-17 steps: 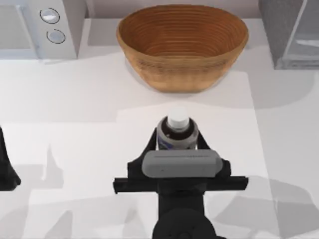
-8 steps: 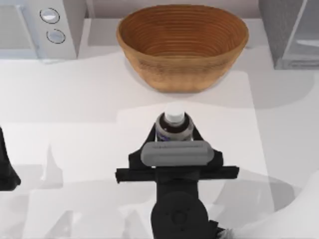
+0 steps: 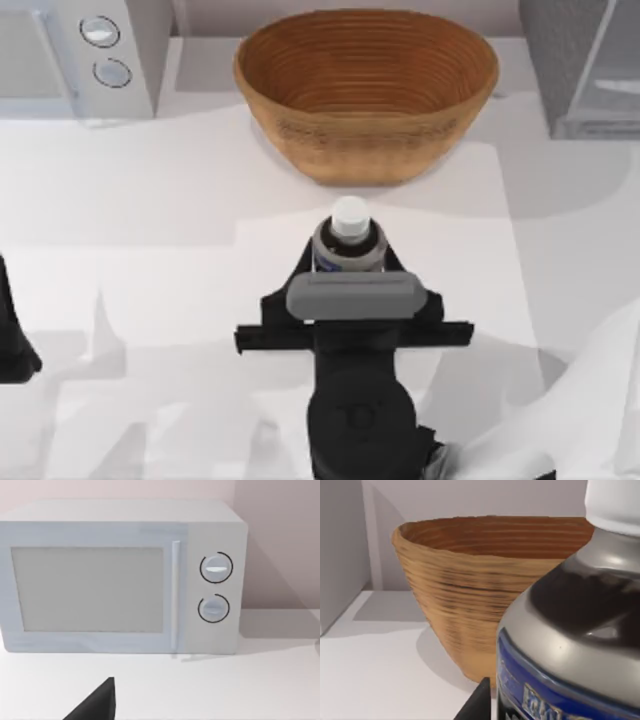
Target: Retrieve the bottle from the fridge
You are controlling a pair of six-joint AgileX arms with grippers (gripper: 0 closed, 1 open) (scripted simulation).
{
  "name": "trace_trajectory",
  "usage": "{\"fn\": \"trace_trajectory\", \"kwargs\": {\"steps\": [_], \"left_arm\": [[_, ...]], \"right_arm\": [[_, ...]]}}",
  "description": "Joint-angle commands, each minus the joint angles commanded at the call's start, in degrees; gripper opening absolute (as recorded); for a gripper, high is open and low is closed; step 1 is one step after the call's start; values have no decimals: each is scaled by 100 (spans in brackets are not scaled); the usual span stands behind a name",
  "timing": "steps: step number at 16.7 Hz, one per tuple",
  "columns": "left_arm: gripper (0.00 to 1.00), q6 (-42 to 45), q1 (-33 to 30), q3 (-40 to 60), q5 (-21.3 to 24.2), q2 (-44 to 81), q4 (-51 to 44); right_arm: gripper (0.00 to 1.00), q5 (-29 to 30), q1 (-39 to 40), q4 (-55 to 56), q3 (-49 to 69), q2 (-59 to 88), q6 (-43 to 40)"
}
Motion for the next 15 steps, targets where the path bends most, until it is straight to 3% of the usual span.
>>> {"fn": "trace_trajectory", "kwargs": {"steps": [12,15], "left_arm": [[100,0,0,0,0,0,0],[100,0,0,0,0,0,0]], "right_arm": [[98,0,0,0,0,0,0],[100,0,0,0,0,0,0]]}}
